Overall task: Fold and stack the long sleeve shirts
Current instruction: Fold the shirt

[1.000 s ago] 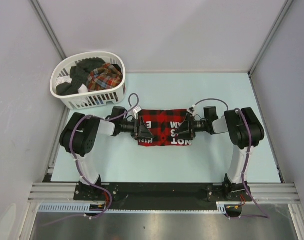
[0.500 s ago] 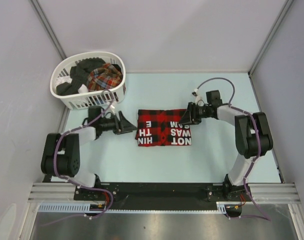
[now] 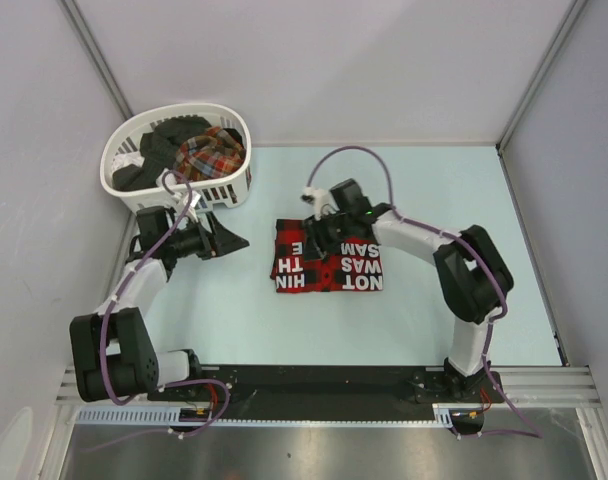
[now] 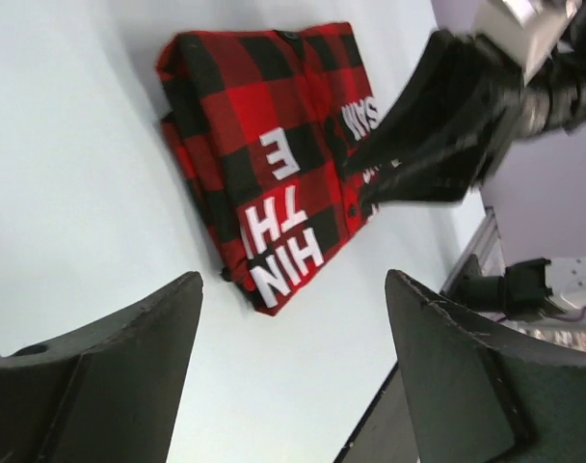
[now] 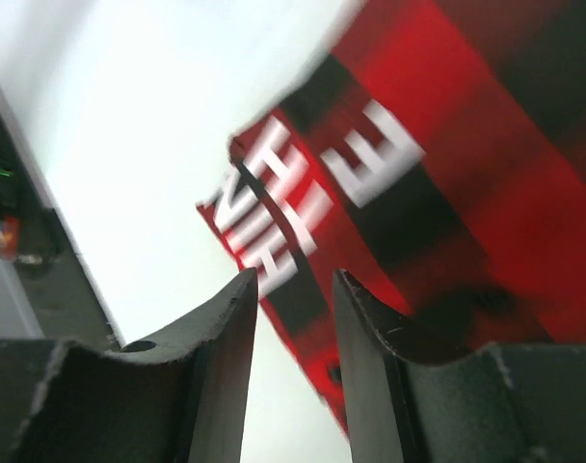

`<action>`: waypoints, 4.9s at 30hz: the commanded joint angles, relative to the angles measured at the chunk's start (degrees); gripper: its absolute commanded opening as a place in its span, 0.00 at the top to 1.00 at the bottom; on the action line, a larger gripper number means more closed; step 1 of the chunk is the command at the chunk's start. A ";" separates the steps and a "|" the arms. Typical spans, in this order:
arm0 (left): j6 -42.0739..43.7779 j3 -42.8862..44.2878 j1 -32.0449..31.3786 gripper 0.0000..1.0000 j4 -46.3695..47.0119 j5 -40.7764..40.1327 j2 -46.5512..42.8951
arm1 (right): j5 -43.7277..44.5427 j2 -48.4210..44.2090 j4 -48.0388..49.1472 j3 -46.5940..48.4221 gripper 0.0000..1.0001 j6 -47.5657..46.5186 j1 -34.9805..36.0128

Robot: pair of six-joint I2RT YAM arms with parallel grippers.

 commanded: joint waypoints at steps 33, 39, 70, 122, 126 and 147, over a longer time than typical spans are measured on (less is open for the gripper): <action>9.83 55.42 -61.59 0.55 -19.65 -55.15 40.97 | -14.32 -17.36 10.56 -32.33 0.72 18.71 -43.90; 7.64 61.87 -67.42 0.53 -22.46 -67.40 48.19 | -15.90 -13.32 20.13 -38.57 0.81 23.27 -42.77; 8.86 52.55 -69.79 0.45 -25.80 -70.91 41.94 | -22.50 -11.38 12.48 -42.00 0.77 19.05 -43.82; 24.42 23.47 -31.48 0.37 -28.62 -34.54 6.97 | -5.91 6.09 -4.27 -12.96 1.00 1.37 -32.48; 23.89 21.53 -30.86 0.36 -27.30 -32.26 6.71 | 1.41 16.28 -16.80 10.50 0.59 -4.14 -32.57; 17.65 17.58 -11.61 0.01 -23.87 -18.71 -5.24 | 32.51 -2.34 -8.69 3.33 0.38 -19.69 16.62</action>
